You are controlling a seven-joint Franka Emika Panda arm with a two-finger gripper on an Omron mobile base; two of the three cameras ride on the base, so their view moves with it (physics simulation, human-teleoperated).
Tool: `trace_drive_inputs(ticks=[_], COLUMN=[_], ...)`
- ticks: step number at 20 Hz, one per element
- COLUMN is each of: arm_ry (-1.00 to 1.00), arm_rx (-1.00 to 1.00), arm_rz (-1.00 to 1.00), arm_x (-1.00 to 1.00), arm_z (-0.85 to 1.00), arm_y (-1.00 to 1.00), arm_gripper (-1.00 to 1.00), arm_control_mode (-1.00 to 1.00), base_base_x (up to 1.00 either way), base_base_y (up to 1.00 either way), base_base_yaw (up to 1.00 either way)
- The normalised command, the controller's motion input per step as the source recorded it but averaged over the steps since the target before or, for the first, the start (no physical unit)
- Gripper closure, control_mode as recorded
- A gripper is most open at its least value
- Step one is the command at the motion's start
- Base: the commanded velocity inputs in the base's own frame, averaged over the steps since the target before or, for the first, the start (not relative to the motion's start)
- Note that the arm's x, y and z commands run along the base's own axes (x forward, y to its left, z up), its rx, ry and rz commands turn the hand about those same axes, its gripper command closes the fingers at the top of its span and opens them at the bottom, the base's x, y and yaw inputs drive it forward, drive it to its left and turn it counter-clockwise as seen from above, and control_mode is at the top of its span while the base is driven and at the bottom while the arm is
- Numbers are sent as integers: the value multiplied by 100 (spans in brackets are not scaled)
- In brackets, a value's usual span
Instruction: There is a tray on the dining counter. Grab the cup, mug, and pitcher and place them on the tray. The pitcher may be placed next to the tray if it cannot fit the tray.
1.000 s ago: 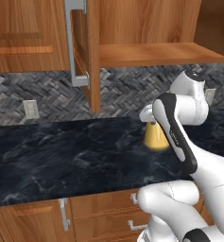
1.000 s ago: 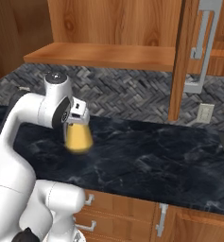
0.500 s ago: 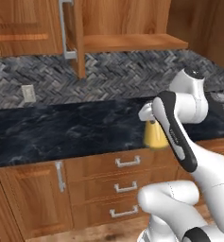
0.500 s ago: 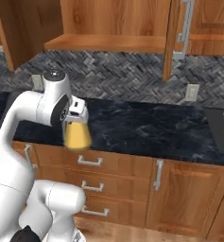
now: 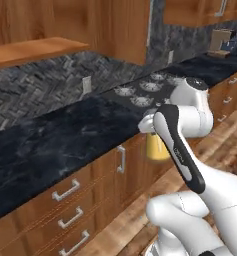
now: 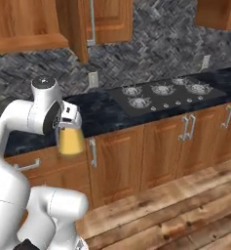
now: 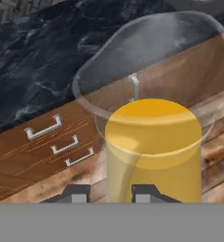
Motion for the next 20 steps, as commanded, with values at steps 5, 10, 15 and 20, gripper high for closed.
trace_drive_inputs(ticks=[5,10,15,20], arm_ry=[0,0,0,0], arm_rx=[0,0,0,0], arm_rz=[0,0,0,0], arm_x=[0,0,0,0], arm_z=[0,0,0,0], arm_y=[0,0,0,0], arm_gripper=[100,100,100,100], arm_control_mode=[100,100,100,100], base_base_x=[0,-3,-5,-8], base_base_y=[0,0,0,0], base_base_yaw=[-100,-100,-100,-100])
